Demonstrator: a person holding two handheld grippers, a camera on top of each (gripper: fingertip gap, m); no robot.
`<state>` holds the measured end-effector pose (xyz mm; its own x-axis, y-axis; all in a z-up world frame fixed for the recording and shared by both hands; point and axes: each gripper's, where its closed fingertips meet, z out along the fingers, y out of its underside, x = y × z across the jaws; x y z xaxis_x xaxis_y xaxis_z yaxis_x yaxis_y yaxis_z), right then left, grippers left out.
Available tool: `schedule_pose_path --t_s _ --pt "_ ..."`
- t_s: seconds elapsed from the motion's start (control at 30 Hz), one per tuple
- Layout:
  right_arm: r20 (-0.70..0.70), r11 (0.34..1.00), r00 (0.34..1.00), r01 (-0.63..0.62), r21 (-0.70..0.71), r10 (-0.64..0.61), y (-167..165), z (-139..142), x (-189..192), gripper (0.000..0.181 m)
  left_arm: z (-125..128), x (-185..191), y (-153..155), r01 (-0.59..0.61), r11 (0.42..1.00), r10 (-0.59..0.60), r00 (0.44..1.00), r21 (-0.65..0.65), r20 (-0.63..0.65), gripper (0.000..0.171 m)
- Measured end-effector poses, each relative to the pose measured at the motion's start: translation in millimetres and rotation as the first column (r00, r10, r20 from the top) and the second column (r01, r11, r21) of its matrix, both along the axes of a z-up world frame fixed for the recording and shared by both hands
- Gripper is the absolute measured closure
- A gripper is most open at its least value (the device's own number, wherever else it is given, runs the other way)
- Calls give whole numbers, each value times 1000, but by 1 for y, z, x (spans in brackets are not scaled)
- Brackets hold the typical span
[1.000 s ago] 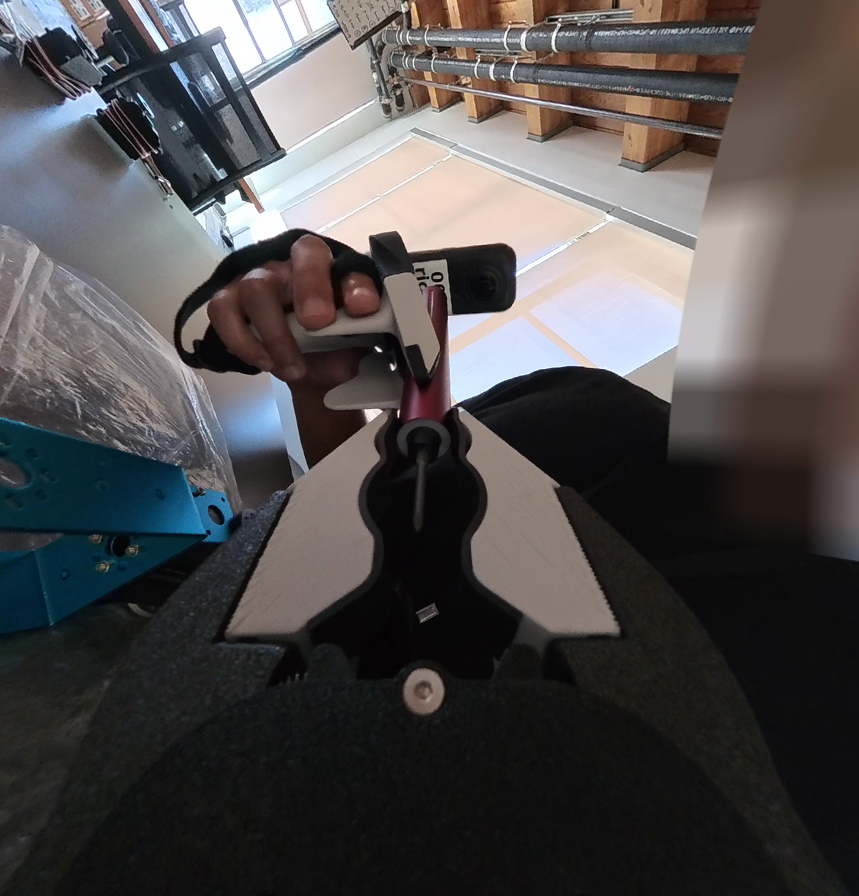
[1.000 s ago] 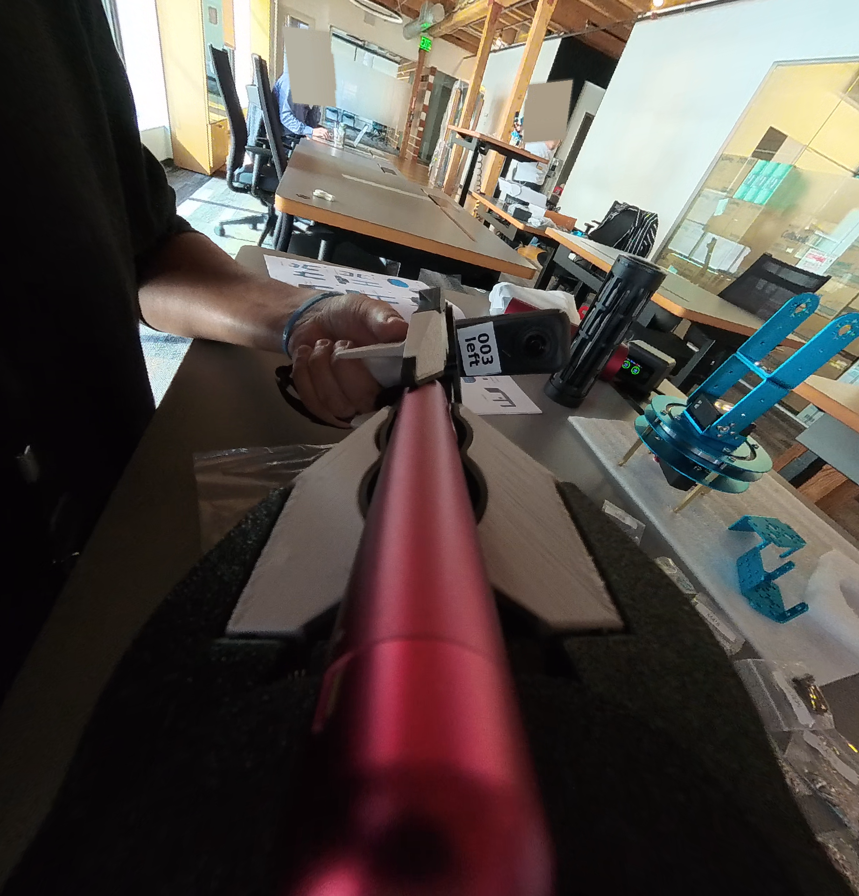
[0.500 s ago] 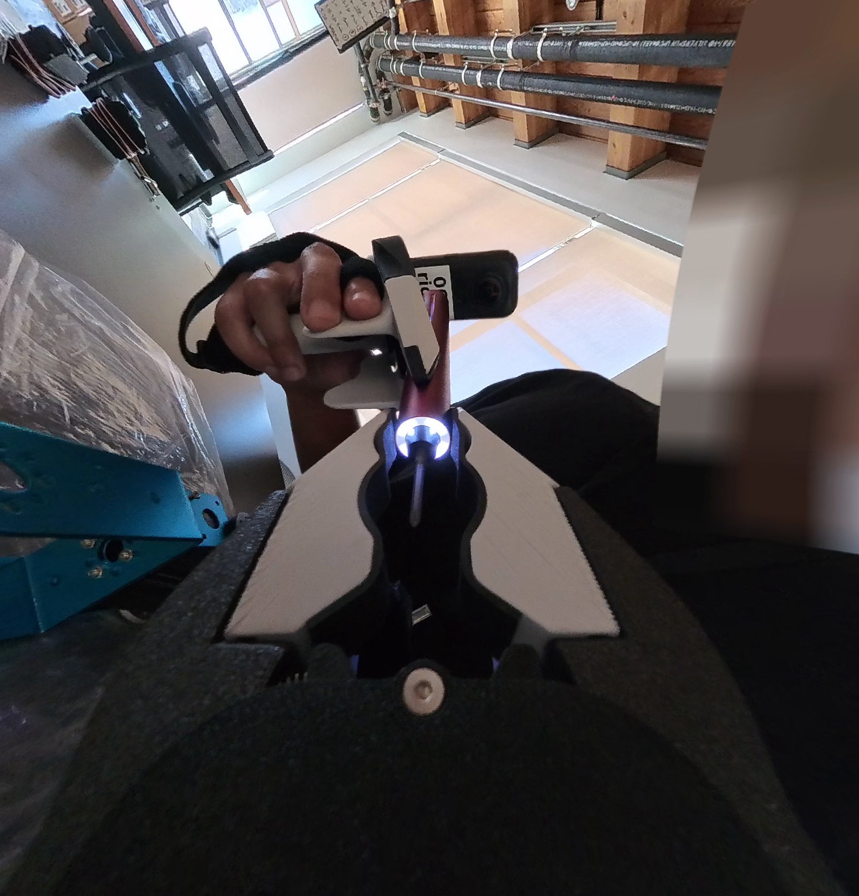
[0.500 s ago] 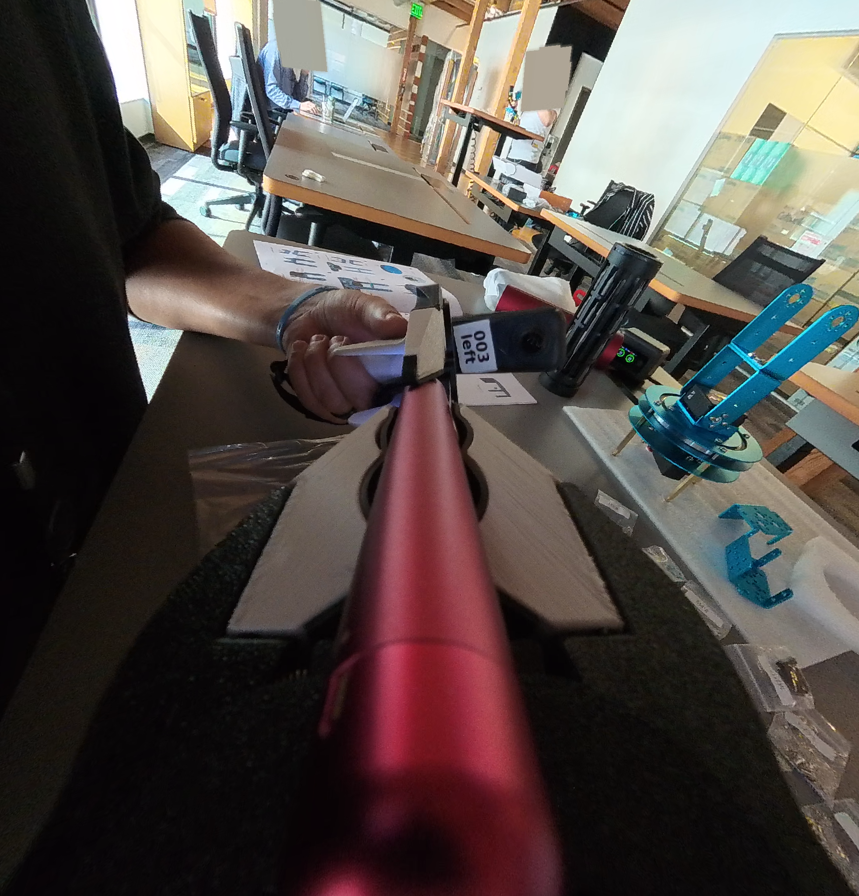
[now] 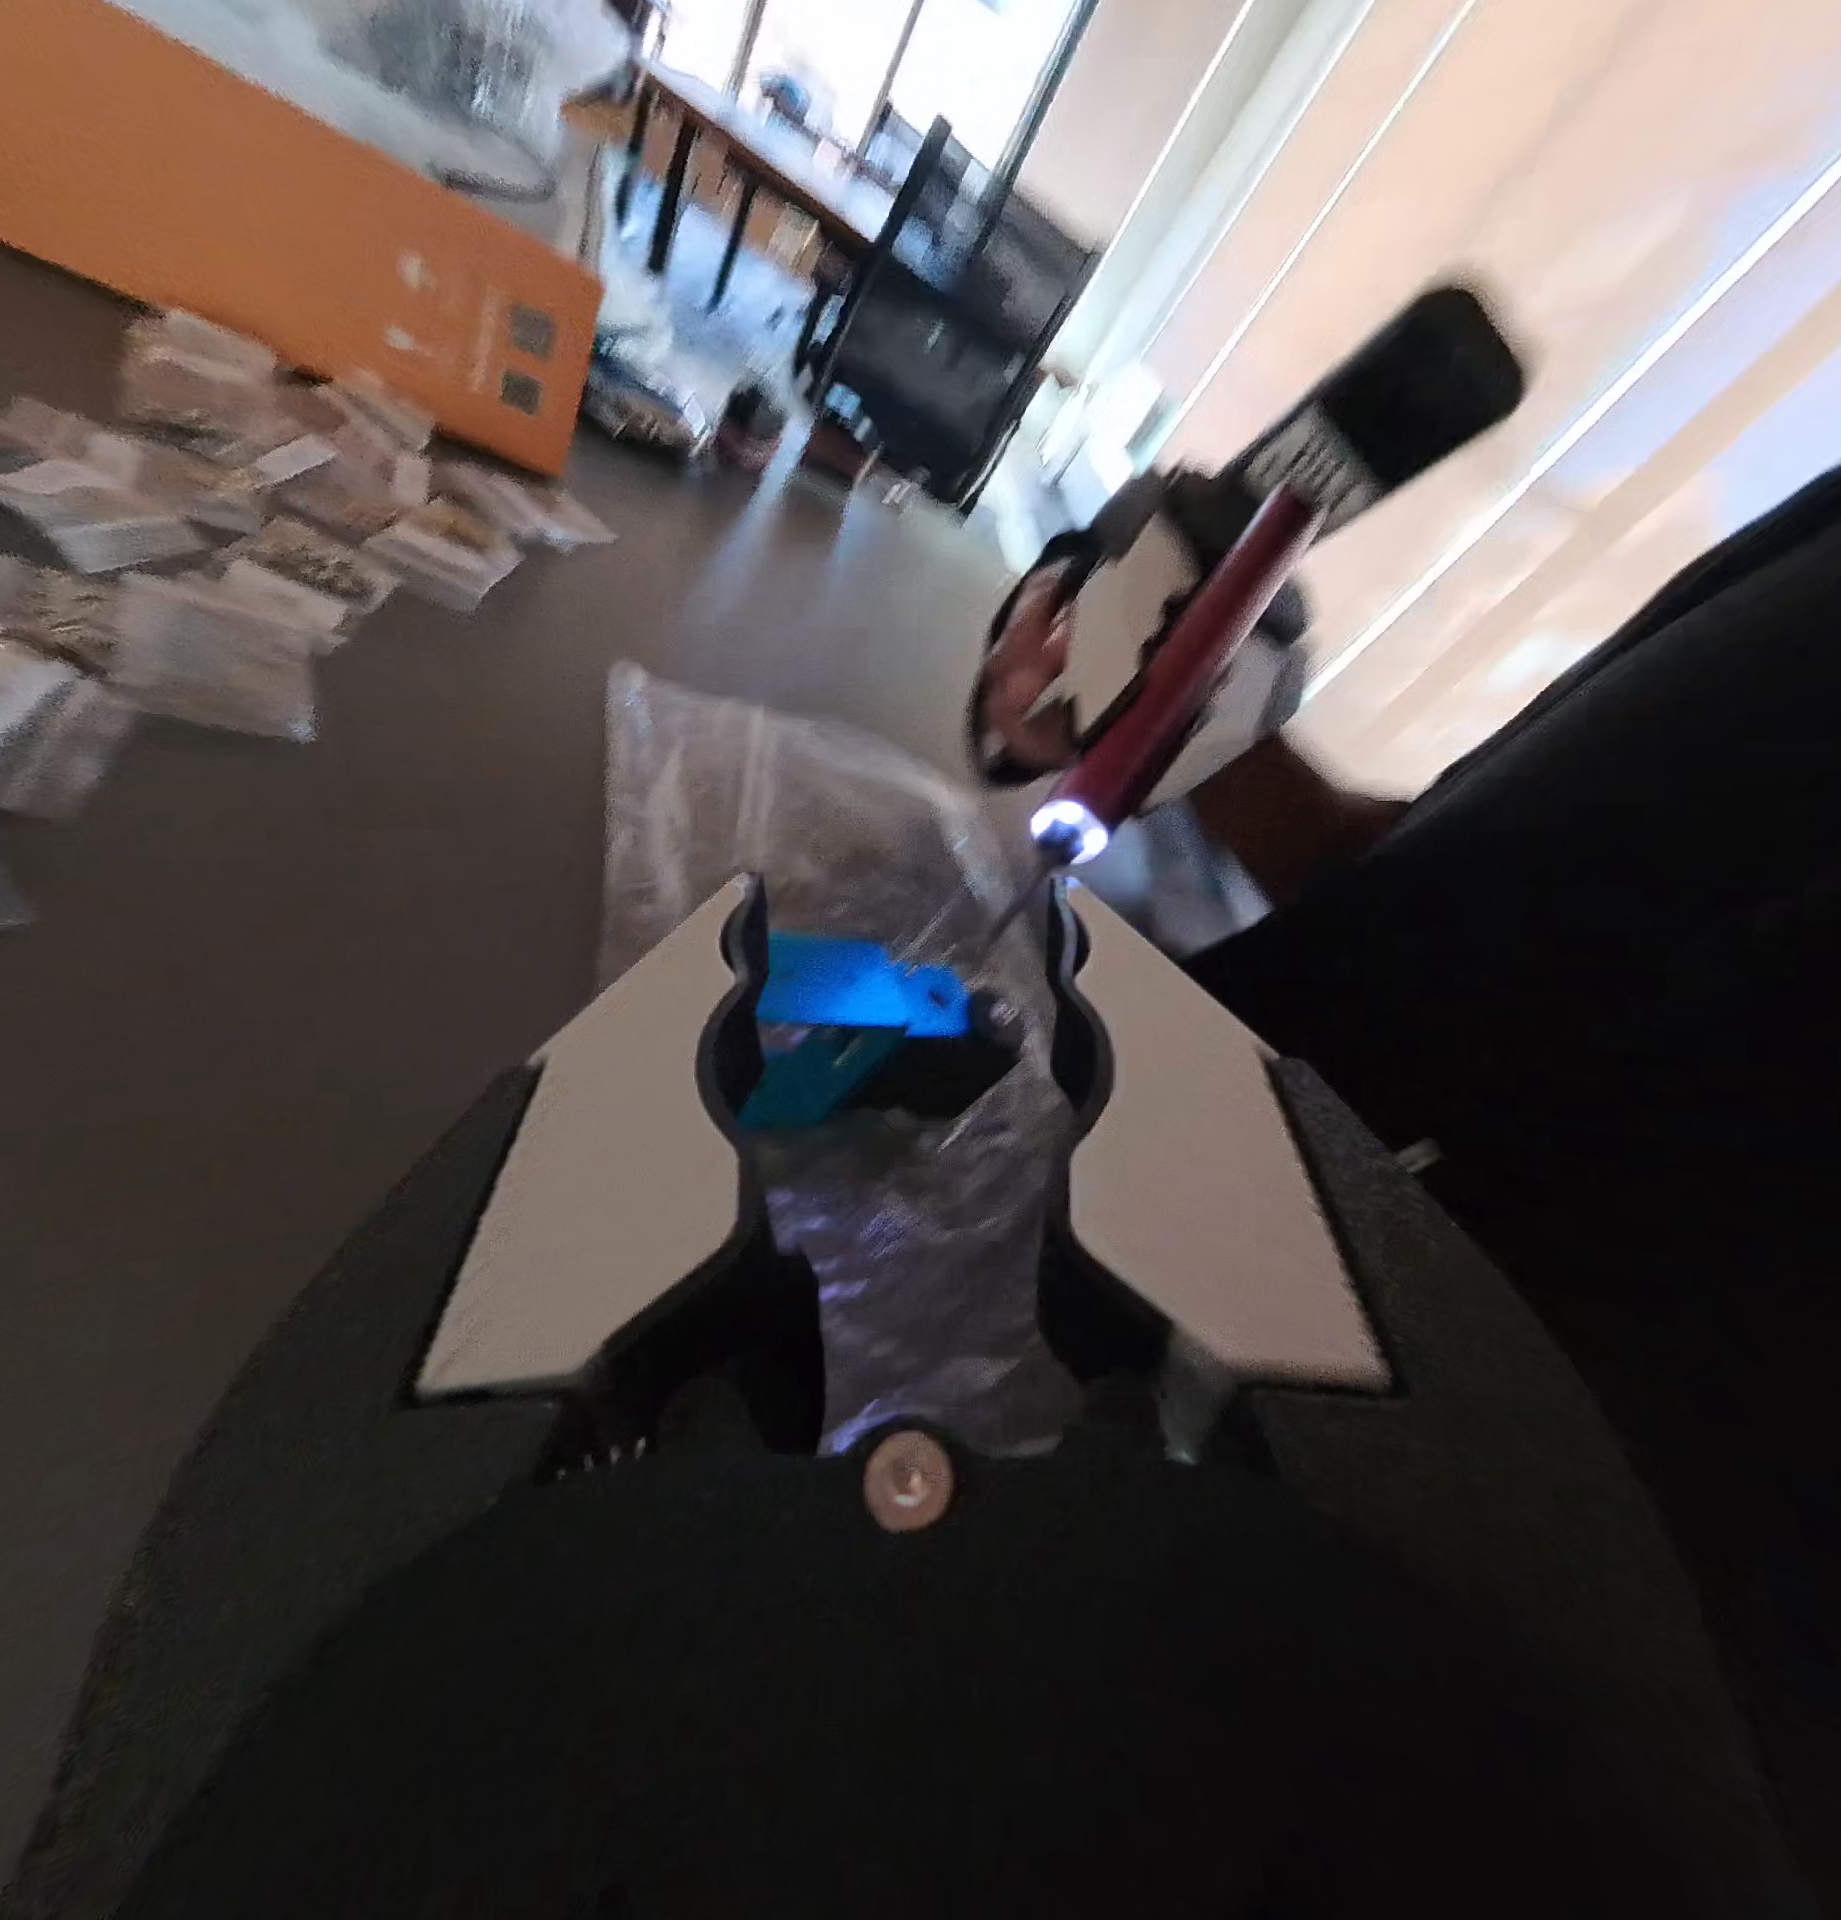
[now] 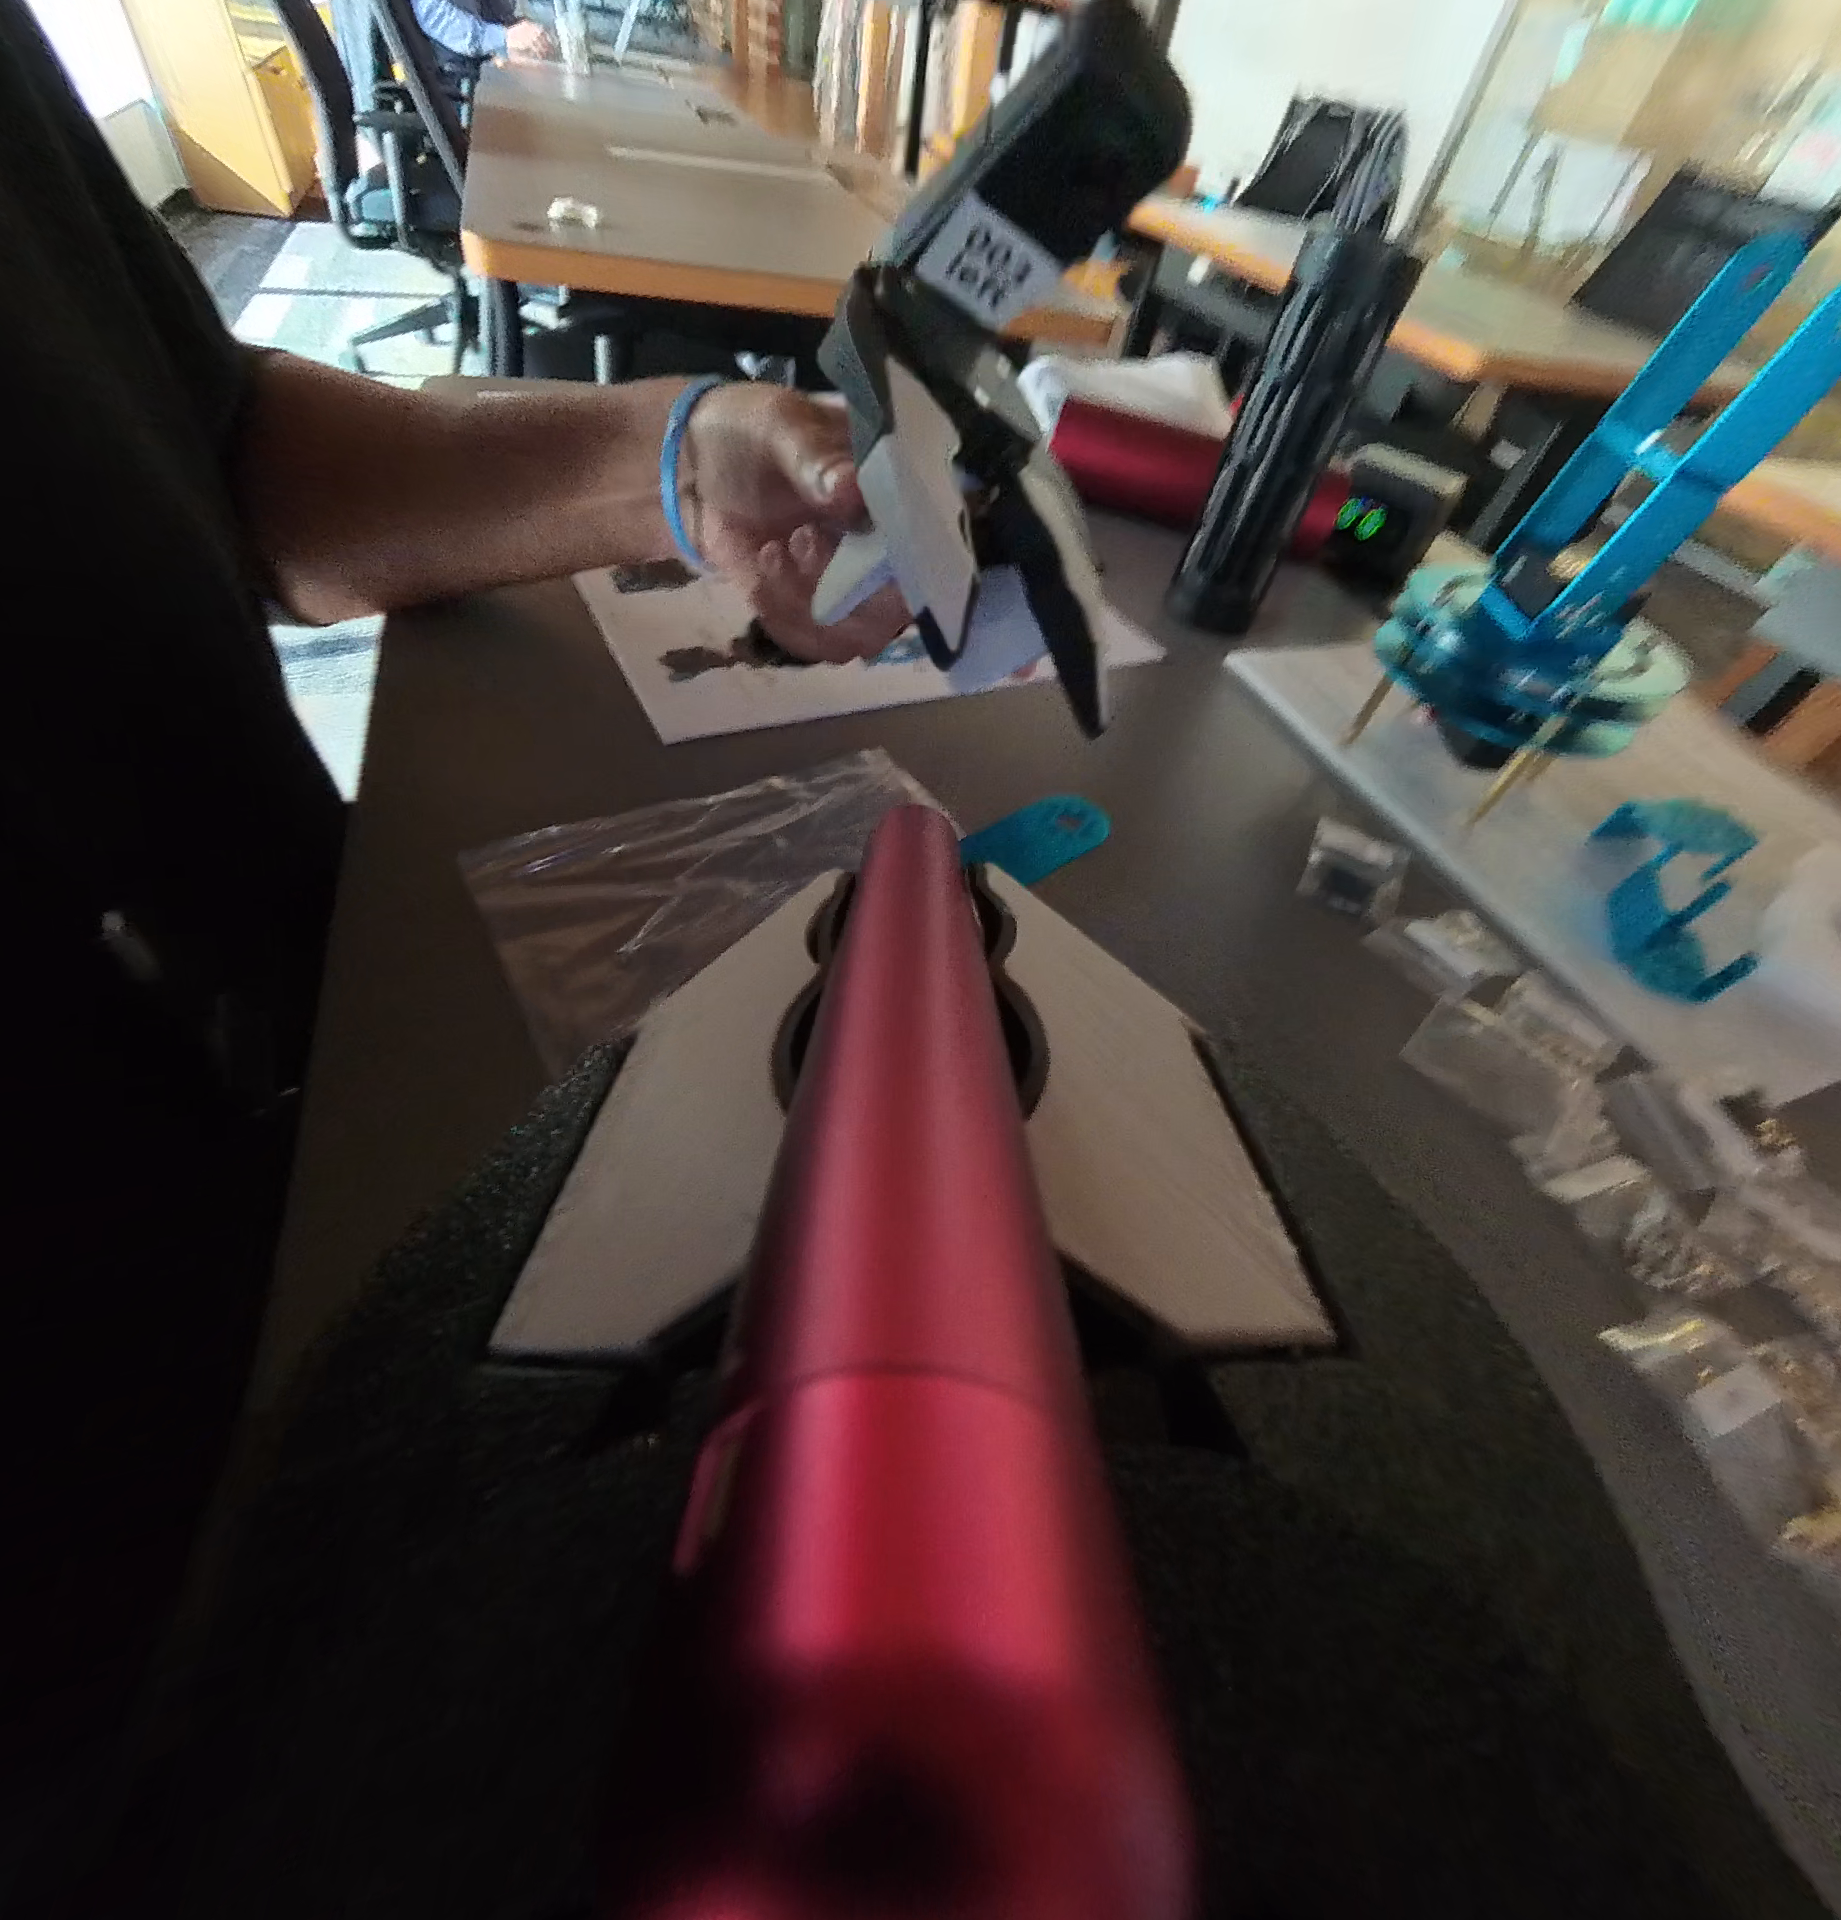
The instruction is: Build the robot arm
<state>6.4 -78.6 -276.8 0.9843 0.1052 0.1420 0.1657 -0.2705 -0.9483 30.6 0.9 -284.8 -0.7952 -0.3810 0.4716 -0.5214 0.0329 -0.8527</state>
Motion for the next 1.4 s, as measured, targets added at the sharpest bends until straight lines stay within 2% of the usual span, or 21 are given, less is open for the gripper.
schedule_pose_path --t_s 0.03,0.1,0.23,0.3,0.47,0.6,0.77,1.03,1.4 --pt "-28 999 1000 -16 -48 15 -3 -5 -4 159 -9 0 1 -5 997 2 999 77 39 118" --pt "2 989 1000 -24 -144 25 -9 -8 -4 159 -16 0 1 -13 988 -5 994 157 112 113" --pt "43 939 987 -135 -315 156 -12 6 0 159 -12 -12 -9 58 988 -79 985 140 153 112" --pt "51 899 970 -202 -389 240 -9 13 0 160 -12 -22 -15 89 979 -127 970 182 208 116" --pt "106 786 901 -303 -540 420 7 14 11 160 -13 -29 -32 49 958 -155 918 282 366 119" --pt "85 732 869 -353 -583 487 18 11 17 160 -16 -20 -36 -32 951 -108 898 308 427 110" --pt "35 688 861 -381 -618 508 19 9 17 160 -33 -19 -43 -39 929 -124 903 367 410 93" --pt "49 672 864 -354 -650 502 24 0 23 160 -51 -16 -43 -53 896 -145 904 441 403 96" --pt "35 660 861 -363 -658 508 26 -1 19 160 -51 -16 -43 -57 900 -138 903 431 407 96"
